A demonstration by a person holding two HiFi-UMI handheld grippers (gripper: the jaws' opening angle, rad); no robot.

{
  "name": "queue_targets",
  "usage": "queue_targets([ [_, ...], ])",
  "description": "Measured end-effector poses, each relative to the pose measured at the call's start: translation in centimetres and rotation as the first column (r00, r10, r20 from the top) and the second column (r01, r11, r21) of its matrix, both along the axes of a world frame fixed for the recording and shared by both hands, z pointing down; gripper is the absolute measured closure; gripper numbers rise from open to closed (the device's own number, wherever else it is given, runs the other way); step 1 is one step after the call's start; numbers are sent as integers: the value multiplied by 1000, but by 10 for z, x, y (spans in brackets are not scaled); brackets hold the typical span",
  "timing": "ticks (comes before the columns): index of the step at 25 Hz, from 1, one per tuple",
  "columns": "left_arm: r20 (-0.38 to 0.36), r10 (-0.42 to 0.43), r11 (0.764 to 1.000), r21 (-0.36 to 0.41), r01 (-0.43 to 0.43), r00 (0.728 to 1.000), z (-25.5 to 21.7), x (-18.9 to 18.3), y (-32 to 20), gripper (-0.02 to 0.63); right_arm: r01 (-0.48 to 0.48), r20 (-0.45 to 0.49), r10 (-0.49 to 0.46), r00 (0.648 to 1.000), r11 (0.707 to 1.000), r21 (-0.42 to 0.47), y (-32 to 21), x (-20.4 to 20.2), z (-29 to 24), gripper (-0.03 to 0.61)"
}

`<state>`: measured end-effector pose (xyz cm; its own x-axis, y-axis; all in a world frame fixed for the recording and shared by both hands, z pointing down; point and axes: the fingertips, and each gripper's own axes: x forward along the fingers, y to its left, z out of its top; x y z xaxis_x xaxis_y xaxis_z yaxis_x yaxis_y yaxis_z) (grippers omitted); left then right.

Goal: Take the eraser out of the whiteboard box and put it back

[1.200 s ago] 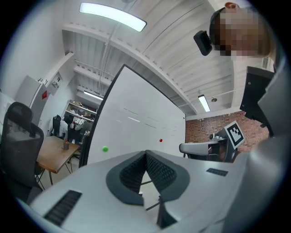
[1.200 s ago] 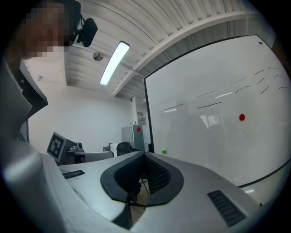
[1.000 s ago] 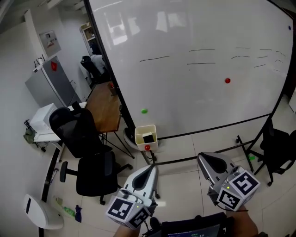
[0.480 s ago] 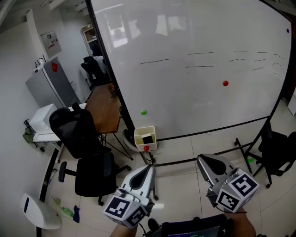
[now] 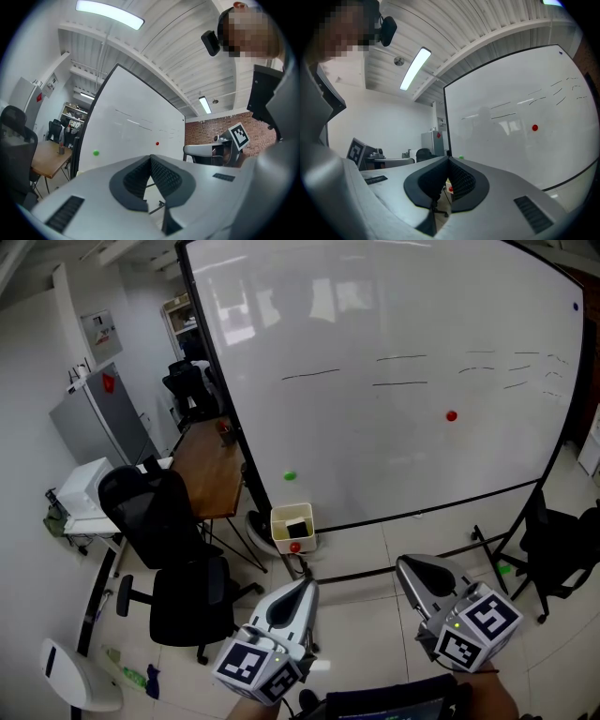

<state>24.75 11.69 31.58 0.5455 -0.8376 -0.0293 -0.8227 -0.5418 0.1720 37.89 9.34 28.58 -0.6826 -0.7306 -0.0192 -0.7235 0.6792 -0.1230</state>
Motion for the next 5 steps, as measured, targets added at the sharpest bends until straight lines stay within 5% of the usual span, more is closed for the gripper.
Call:
queue_targets([
  [5,-4,5,1000,8,-5,1000,1,5,12,586,-1,-1,1,1000,1000,1,14,2,4,560],
])
